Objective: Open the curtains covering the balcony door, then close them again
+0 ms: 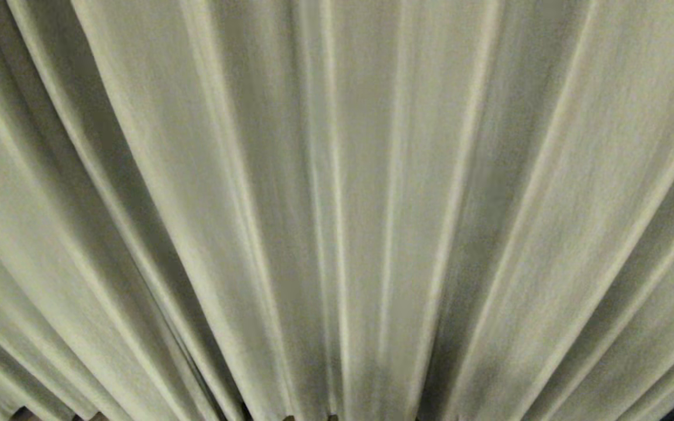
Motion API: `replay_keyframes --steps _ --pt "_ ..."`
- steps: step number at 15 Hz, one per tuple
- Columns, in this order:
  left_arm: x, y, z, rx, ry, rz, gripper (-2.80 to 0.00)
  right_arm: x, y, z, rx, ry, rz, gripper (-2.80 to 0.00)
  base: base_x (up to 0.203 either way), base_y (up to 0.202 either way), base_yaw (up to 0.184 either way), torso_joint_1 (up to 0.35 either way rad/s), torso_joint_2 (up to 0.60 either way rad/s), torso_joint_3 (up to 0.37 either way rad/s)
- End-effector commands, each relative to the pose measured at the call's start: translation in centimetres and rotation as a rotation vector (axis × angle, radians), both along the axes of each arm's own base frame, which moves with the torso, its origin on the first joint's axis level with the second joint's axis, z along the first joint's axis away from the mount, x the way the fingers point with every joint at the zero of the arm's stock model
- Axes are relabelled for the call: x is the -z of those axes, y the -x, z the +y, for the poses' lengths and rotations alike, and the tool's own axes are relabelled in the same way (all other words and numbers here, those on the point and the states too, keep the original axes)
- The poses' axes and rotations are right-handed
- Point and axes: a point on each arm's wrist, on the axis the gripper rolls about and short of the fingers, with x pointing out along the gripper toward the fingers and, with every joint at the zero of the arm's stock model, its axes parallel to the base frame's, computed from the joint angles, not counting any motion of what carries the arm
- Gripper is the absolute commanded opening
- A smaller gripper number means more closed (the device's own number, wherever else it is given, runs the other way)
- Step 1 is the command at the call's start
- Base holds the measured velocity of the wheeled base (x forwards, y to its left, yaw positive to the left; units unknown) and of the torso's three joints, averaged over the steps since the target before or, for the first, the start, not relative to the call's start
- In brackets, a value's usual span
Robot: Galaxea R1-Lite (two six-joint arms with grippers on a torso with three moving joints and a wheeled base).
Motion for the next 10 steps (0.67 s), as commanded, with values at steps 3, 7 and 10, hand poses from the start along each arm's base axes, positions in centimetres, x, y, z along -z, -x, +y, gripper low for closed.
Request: replay_keyframes --steps 3,7,10 --pt "-0.01 0.0 0.0 -0.001 0.001 -0.001 -2.8 -0.01 -0.01 0.0 -0.001 0.0 0.001 -2.8 0.0 0.192 0.0 0.005 0.0 0.004" --pt "-0.01 0.0 0.0 -0.001 0.006 -0.001 -2.8 -0.01 -0.01 0.0 0.001 0.0 0.001 -2.8 0.0 0.184 0.001 -0.001 0.0 0.003" --pt "-0.01 0.0 0.0 -0.002 0.007 -0.001 -2.8 -0.01 -0.01 0.0 0.0 0.0 0.001 -2.8 0.0 0.186 -0.001 0.011 0.0 0.002"
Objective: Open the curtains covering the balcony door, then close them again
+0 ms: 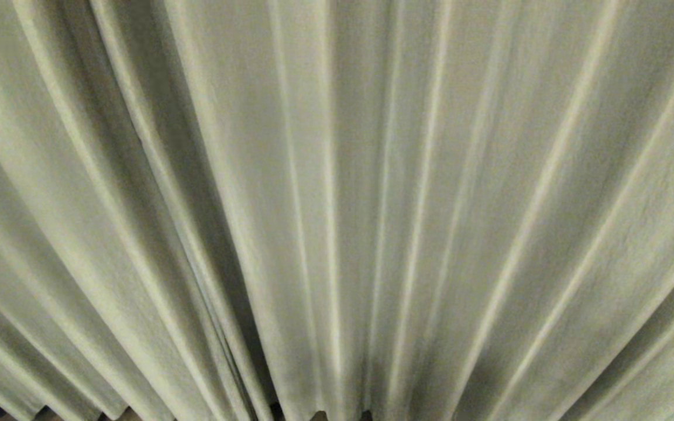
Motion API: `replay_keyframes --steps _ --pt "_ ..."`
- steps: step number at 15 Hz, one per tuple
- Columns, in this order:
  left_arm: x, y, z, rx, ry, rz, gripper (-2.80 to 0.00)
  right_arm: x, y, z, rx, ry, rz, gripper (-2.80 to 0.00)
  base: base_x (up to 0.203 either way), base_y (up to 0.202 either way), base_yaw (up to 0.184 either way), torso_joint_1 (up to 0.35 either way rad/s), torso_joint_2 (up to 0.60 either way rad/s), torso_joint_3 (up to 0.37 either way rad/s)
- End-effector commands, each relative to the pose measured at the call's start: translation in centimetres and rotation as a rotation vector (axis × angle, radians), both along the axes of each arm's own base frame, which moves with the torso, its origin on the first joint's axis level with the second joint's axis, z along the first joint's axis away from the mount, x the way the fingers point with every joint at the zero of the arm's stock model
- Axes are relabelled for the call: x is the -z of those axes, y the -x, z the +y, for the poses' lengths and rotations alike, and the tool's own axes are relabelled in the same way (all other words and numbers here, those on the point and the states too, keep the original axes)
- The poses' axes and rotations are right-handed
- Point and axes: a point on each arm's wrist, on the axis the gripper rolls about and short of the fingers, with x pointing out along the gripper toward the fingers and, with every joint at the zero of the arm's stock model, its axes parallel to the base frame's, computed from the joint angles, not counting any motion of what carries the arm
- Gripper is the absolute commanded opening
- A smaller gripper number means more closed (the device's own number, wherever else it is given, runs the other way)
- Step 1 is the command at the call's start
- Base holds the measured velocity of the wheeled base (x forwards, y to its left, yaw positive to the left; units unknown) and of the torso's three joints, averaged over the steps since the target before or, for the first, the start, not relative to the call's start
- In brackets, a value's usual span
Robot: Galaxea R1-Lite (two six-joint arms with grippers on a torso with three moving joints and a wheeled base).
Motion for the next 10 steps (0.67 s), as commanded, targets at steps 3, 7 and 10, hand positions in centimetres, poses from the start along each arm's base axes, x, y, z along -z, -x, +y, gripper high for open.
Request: replay_keyframes --steps 3,7,10 --pt "0.0 0.0 0.03 -0.012 0.0 -0.001 -2.8 -0.01 -0.01 0.0 -0.001 0.001 0.0 -2.8 0.0 0.186 -0.001 0.002 0.0 0.001" --pt "0.0 0.0 0.03 -0.012 0.0 -0.001 -2.8 -0.01 -0.01 0.0 -0.001 0.001 0.0 -2.8 0.0 0.19 0.0 0.004 0.0 0.005" --pt "0.0 0.0 0.03 -0.012 0.002 -0.001 -2.8 -0.01 -0.01 0.0 -0.001 0.001 0.0 -2.8 0.0 0.186 -0.002 0.002 0.0 0.002"
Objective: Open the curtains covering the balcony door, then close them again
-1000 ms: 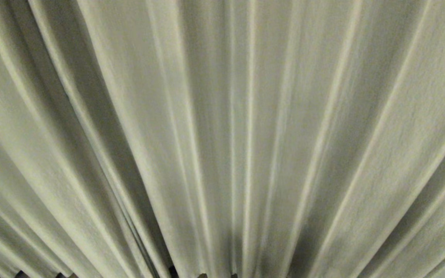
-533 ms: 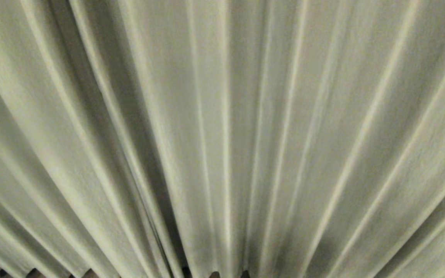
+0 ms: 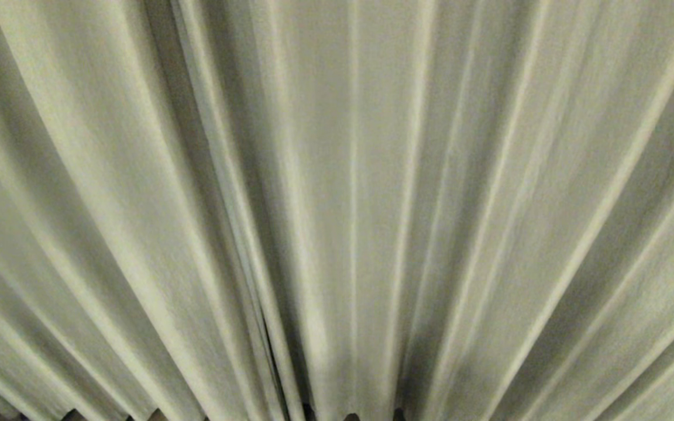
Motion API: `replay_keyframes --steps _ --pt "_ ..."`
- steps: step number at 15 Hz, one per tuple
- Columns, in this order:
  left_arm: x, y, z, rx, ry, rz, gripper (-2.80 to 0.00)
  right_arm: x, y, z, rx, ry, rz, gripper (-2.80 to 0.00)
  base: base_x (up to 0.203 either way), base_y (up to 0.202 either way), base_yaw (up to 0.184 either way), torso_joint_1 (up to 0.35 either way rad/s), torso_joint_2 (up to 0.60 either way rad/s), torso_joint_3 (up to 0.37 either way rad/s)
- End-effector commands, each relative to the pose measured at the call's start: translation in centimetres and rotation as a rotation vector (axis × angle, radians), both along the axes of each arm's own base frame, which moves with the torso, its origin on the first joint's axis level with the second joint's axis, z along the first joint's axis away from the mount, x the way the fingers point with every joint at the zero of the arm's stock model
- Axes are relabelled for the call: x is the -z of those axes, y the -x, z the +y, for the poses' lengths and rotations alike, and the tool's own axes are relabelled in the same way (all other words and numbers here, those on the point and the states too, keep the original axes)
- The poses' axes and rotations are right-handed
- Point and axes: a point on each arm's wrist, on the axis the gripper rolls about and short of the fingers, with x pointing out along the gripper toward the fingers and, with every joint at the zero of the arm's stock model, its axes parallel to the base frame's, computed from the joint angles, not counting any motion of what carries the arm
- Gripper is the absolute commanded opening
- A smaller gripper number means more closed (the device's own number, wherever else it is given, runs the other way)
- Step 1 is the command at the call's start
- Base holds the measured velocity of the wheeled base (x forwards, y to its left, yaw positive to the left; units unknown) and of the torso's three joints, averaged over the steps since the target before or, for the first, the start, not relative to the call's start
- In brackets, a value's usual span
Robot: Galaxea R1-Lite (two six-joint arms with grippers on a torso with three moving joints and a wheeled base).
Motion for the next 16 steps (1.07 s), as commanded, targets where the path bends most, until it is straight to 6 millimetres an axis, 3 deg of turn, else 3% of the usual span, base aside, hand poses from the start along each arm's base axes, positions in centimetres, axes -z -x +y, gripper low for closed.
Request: replay_keyframes --steps 1,16 --pt "0.0 0.0 0.0 -0.001 0.001 -0.001 -2.8 -0.01 -0.01 0.0 -0.001 0.001 0.001 -2.8 0.0 0.189 -0.004 0.002 0.0 0.006" --pt "0.0 0.0 0.0 -0.001 0.0 -0.001 -2.8 -0.01 -0.01 0.0 0.001 0.001 0.001 -2.8 -0.01 0.186 -0.001 0.004 0.0 0.003"
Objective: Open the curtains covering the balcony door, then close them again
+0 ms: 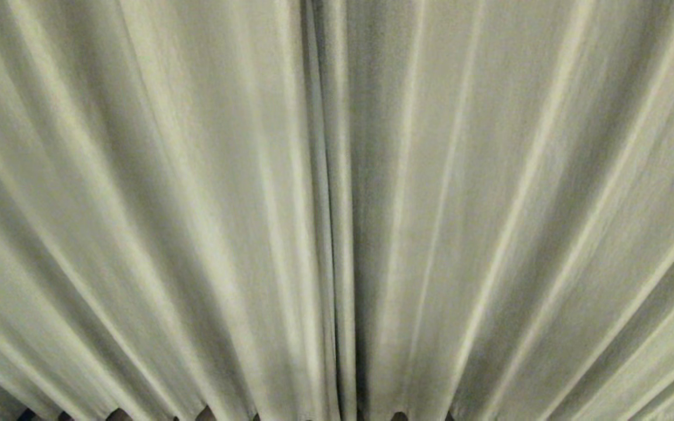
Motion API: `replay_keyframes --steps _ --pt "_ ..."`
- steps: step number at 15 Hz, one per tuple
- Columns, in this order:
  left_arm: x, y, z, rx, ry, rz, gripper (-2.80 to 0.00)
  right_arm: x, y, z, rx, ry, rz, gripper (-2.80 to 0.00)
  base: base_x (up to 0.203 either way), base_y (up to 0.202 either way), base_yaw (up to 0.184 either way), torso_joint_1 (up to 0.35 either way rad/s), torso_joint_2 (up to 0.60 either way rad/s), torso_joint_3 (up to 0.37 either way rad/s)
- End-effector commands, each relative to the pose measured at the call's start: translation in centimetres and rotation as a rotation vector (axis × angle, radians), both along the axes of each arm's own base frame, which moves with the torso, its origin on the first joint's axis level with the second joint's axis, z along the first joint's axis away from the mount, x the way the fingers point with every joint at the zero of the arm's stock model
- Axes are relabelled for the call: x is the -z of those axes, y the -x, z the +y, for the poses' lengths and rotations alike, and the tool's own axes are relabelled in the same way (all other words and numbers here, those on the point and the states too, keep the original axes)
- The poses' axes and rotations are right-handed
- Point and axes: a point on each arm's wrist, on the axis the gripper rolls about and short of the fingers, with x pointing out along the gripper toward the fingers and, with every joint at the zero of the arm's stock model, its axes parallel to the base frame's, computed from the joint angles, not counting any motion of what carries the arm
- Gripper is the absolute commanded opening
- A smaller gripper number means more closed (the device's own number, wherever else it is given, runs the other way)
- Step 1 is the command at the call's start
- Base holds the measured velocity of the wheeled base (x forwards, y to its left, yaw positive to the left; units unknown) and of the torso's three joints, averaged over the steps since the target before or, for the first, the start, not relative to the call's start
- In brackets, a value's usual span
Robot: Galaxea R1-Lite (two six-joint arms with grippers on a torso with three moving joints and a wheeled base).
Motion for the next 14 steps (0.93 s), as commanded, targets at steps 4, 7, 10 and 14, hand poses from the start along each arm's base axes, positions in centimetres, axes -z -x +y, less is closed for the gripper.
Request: replay_keyframes --steps 4,7,10,14 --pt "-0.01 0.0 -0.01 0.0 0.0 -0.001 -2.8 -0.01 -0.01 0.0 -0.002 0.001 0.0 -2.8 -0.021 0.024 0.0 -0.002 0.0 -0.001" --pt "-0.01 0.0 -0.01 0.0 -0.001 -0.001 -2.8 -0.01 -0.01 0.0 -0.003 0.001 0.0 -2.8 0.0 0.0 0.0 0.0 0.0 0.0" --pt "-0.01 0.0 -0.01 0.0 -0.001 -0.001 -2.8 -0.01 -0.01 0.0 -0.003 0.001 0.0 -2.8 0.0 0.0 0.0 0.0 0.0 0.0" --pt "-0.01 0.0 -0.01 0.0 -0.001 -0.001 -2.8 -0.01 -0.01 0.0 -0.002 0.001 0.0 -2.8 0.0 0.0 0.0 0.0 0.0 0.0"
